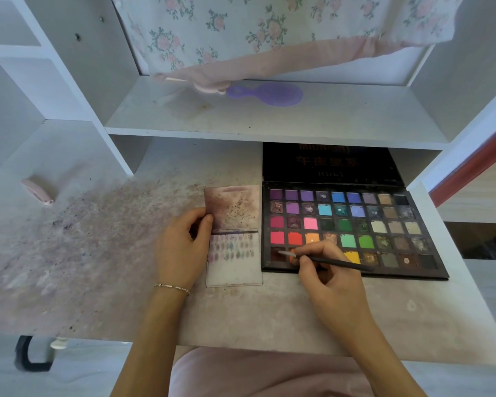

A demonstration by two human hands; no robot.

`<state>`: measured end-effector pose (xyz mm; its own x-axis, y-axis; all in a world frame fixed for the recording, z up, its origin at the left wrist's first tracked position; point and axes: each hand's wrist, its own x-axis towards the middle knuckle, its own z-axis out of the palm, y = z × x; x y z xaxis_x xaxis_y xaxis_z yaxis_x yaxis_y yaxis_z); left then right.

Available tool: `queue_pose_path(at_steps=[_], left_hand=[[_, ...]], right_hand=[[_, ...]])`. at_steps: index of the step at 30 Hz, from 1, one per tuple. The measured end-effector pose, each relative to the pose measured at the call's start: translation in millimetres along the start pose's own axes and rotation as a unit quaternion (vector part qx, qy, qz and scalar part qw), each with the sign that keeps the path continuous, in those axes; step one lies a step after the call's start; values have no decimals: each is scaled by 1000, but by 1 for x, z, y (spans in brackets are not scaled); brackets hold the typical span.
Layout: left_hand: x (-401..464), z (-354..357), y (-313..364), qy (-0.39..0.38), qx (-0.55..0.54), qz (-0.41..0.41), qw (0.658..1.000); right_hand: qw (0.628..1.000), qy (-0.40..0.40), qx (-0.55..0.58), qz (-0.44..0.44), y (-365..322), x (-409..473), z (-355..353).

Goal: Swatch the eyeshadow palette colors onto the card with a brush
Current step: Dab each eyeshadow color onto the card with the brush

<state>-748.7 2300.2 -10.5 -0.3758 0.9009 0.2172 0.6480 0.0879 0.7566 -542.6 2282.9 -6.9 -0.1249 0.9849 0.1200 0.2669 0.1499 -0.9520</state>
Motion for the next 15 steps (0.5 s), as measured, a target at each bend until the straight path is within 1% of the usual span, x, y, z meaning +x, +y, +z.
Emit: queue_pose_path(at_steps=[3, 9, 15], left_hand=[[0, 0, 1, 0, 2, 1, 1000], [0, 0, 1, 3, 7, 1, 1000], [0, 0, 2, 6, 2, 3, 1000]], right_hand=[[1000, -8, 11, 5, 1, -1, 0], [1000, -4, -25, -14, -1, 0, 2], [1000, -8, -24, -17, 1, 0, 1]])
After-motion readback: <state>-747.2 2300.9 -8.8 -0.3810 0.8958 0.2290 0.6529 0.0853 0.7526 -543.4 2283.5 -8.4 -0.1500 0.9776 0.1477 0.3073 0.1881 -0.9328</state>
